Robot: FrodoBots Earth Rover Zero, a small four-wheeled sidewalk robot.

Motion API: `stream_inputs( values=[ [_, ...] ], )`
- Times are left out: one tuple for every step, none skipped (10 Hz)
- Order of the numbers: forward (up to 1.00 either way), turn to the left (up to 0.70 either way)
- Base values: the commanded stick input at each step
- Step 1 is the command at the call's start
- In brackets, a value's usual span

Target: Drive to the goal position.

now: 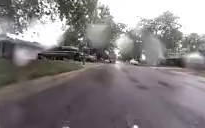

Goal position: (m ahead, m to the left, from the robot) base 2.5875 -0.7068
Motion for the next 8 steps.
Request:
stream_inputs(
  values=[
    [0.50, -0.01],
    [0.50, -0.01],
    [0.50, -0.01],
    [0.50, -0.01],
    [0.50, -0.01],
    [0.50, -0.01],
    [0.50, -0.01],
    [0.50, -0.01]
  ],
)
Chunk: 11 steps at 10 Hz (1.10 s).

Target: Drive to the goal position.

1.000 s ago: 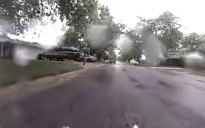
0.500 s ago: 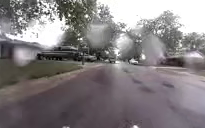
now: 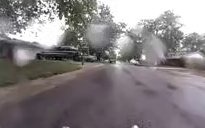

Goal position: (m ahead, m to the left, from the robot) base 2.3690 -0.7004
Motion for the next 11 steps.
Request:
stream_inputs(
  values=[
    [0.50, -0.01],
    [0.50, -0.01],
    [0.50, -0.01],
    [0.50, -0.09],
    [0.50, -0.35],
    [0.50, -0.51],
    [0.50, -0.51],
    [0.50, -0.51],
    [0.50, -0.28],
    [0.50, -0.05],
    [0.50, -0.01]
  ],
)
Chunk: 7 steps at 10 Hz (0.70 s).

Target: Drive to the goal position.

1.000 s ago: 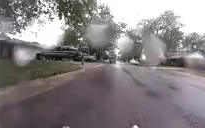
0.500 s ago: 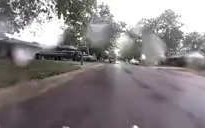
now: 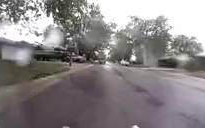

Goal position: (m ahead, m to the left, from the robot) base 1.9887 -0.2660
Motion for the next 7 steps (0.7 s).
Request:
stream_inputs(
  values=[
    [0.50, -0.01],
    [0.50, -0.01],
    [0.50, -0.01],
    [0.50, -0.01],
    [0.50, -0.01],
    [0.50, -0.01],
    [0.50, -0.01]
  ],
)
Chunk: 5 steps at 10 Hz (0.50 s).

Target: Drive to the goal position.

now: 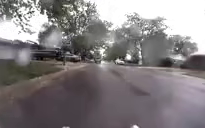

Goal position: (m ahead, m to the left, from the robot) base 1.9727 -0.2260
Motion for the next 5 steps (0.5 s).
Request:
stream_inputs(
  values=[
    [0.50, -0.01],
    [0.50, -0.01],
    [0.50, -0.01],
    [0.50, -0.01],
    [0.50, -0.01]
  ],
)
